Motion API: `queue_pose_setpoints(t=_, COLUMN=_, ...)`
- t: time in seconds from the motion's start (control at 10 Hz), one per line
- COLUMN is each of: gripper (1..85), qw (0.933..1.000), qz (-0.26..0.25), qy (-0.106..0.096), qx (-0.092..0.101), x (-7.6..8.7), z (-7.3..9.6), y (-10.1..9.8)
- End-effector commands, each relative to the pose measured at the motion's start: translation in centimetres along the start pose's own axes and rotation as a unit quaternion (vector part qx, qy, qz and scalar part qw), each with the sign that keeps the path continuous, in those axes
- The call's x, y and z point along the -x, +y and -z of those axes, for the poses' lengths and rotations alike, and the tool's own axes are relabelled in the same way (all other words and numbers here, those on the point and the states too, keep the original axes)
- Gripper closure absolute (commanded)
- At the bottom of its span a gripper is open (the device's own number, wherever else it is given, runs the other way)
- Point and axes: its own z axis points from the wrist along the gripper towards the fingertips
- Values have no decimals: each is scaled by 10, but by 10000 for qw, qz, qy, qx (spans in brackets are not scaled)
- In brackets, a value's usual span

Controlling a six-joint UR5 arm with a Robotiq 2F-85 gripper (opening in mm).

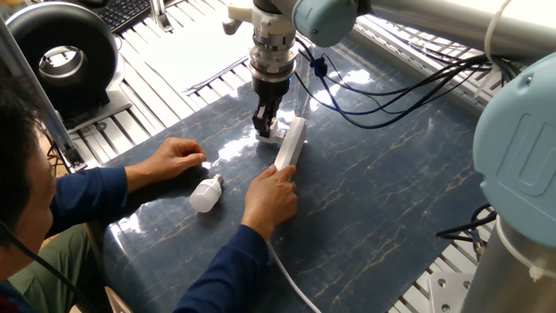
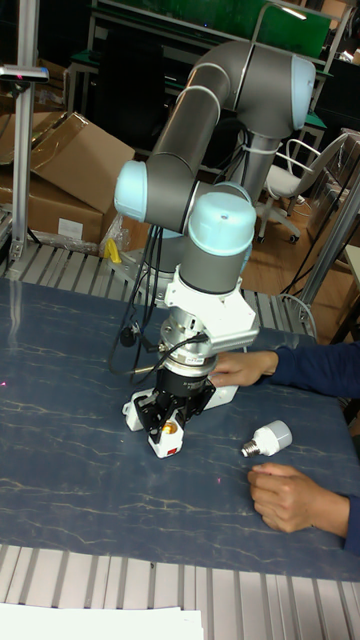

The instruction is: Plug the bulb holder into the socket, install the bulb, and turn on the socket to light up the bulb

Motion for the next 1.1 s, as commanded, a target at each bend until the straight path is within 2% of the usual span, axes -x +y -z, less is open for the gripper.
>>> queue_pose_setpoints(t=0.0, gripper=843, qw=9998, qz=-16, qy=-173, qx=95, x=-3, z=2, y=6)
queue_pose_setpoints(t=0.2, gripper=843, qw=9994, qz=9, qy=-323, qx=120, x=1, z=-5, y=2)
queue_pose_setpoints(t=0.3, gripper=843, qw=9994, qz=17, qy=-328, qx=99, x=1, z=-5, y=0)
queue_pose_setpoints(t=0.5, gripper=843, qw=9995, qz=19, qy=-326, qx=37, x=0, z=-5, y=-2)
queue_pose_setpoints(t=0.7, gripper=843, qw=9997, qz=63, qy=-244, qx=-40, x=-10, z=-7, y=-5)
queue_pose_setpoints(t=1.0, gripper=843, qw=9996, qz=105, qy=-222, qx=-135, x=-12, z=-6, y=-2)
